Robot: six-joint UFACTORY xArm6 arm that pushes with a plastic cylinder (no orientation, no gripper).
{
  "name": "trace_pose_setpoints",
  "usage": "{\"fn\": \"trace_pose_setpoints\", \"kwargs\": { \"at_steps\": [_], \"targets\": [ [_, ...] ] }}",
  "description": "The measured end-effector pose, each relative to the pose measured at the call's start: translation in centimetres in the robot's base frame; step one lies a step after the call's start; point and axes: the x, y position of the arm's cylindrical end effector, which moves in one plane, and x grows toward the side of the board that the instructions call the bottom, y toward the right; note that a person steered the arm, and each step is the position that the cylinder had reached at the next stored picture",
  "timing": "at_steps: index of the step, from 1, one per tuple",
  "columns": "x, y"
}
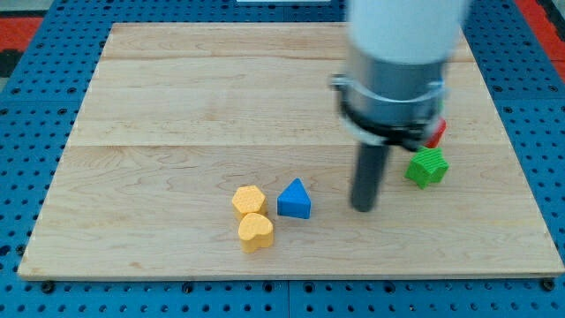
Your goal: Move the blue cube slightly left
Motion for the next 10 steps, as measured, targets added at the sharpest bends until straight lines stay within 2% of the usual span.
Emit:
{"fn": "trace_pose_setpoints", "kwargs": {
  "at_steps": [2,3,4,5,7,9,10],
  "targets": [
    [-0.4,18.0],
    [-4.6,21.5],
    [-5.6,22.3],
    [-9.2,22.3],
    [-12.1,21.7],
    [-21.9,18.5],
    [-22.2,16.0]
  ]
}}
